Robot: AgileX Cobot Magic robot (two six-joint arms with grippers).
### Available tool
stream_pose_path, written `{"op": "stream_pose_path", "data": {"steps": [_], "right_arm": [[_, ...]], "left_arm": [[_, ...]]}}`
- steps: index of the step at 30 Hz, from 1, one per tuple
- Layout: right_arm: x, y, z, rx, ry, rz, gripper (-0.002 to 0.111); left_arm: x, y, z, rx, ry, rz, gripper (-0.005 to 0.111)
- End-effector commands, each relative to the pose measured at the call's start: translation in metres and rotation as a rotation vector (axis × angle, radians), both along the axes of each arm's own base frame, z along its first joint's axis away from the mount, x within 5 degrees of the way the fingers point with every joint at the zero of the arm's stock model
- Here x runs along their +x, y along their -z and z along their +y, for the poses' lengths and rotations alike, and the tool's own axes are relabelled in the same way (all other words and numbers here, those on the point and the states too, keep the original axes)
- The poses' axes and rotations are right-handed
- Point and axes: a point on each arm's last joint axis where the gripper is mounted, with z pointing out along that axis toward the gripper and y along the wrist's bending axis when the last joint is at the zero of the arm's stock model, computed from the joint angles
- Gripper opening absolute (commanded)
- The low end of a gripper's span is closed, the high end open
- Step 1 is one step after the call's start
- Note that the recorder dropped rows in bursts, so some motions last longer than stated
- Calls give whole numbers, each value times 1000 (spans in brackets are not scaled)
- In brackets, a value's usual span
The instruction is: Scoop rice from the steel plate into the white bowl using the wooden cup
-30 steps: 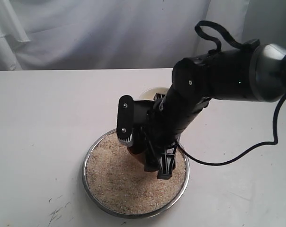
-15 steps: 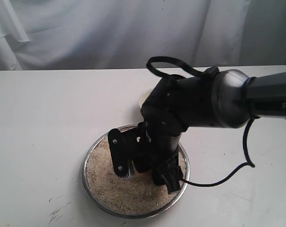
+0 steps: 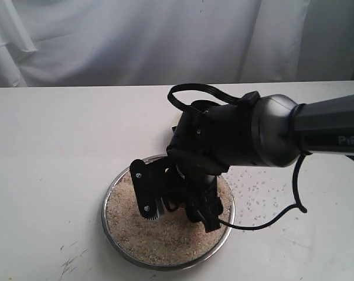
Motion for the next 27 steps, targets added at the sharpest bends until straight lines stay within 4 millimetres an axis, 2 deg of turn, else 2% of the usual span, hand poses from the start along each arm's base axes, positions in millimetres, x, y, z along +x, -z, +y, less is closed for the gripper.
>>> {"op": "stream_pose_path", "data": {"steps": [1, 10, 18, 27], "right_arm": [[0, 1, 3, 21, -3, -1, 0], [1, -1, 4, 30, -4, -14, 0], [3, -7, -2, -33, -8, -62, 0], [-2, -7, 8, 100, 46, -19, 1]], "left_arm": [[0, 0, 0, 2, 3, -12, 0], [0, 0, 0, 2, 3, -12, 0], [0, 0, 0, 2, 3, -12, 0], [0, 0, 0, 2, 3, -12, 0]]}}
